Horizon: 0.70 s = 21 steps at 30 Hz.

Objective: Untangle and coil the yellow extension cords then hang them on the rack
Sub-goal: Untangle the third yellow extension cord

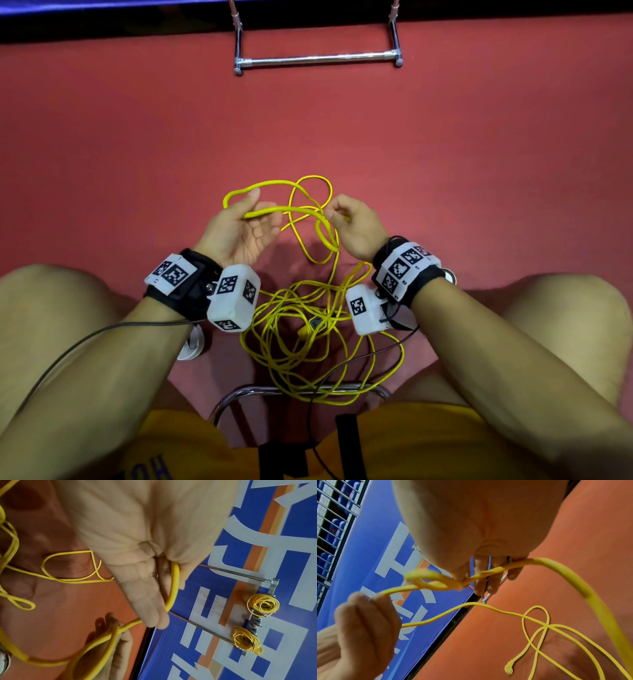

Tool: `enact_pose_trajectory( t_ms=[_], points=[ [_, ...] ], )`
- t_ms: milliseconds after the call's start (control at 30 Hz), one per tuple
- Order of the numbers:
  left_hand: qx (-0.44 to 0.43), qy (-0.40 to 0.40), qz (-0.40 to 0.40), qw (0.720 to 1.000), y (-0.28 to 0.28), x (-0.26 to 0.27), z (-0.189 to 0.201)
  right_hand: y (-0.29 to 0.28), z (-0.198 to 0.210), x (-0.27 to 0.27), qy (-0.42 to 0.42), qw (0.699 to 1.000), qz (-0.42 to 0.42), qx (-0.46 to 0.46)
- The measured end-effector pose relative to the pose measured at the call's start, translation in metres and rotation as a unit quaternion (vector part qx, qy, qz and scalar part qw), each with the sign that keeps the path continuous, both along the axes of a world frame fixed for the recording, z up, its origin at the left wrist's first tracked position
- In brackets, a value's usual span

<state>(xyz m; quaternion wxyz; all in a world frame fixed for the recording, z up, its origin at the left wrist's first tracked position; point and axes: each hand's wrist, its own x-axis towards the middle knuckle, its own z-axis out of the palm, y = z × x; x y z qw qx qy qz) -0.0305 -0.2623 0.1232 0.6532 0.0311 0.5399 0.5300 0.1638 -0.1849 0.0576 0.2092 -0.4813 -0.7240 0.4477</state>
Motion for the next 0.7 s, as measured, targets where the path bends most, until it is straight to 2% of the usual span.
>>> enact_pose_trajectory(
  t_ms=[67, 133, 233, 333, 400, 500, 600, 700],
  points=[
    [0.021, -0.008, 0.034, 0.999, 0.000, 0.003, 0.002, -0.006, -0.004, -0.006, 0.029, 0.998, -0.006, -0.048],
    [0.042, -0.019, 0.062, 0.997, -0.001, 0.005, 0.004, -0.010, -0.005, -0.011, 0.098, 0.986, -0.035, -0.132],
    [0.064, -0.024, 0.092, 0.993, -0.002, 0.005, 0.005, -0.011, 0.000, -0.015, 0.213, 0.936, -0.065, -0.274],
    [0.072, -0.013, 0.128, 0.989, -0.001, 0.002, 0.006, -0.009, -0.001, -0.012, 0.271, 0.904, -0.065, -0.325],
    [0.074, 0.013, 0.130, 0.989, 0.000, 0.000, 0.004, -0.011, 0.000, -0.014, 0.282, 0.917, -0.063, -0.274],
    [0.052, 0.047, 0.108, 0.992, 0.000, 0.003, 0.000, -0.017, 0.001, -0.018, 0.232, 0.965, -0.072, -0.099],
    [0.008, 0.022, 0.099, 0.995, -0.003, 0.011, -0.010, -0.020, 0.006, -0.018, 0.171, 0.983, -0.052, 0.036],
    [-0.021, -0.021, -0.035, 0.999, -0.007, 0.021, -0.015, -0.025, 0.005, -0.020, 0.110, 0.986, 0.024, 0.125]
  ],
)
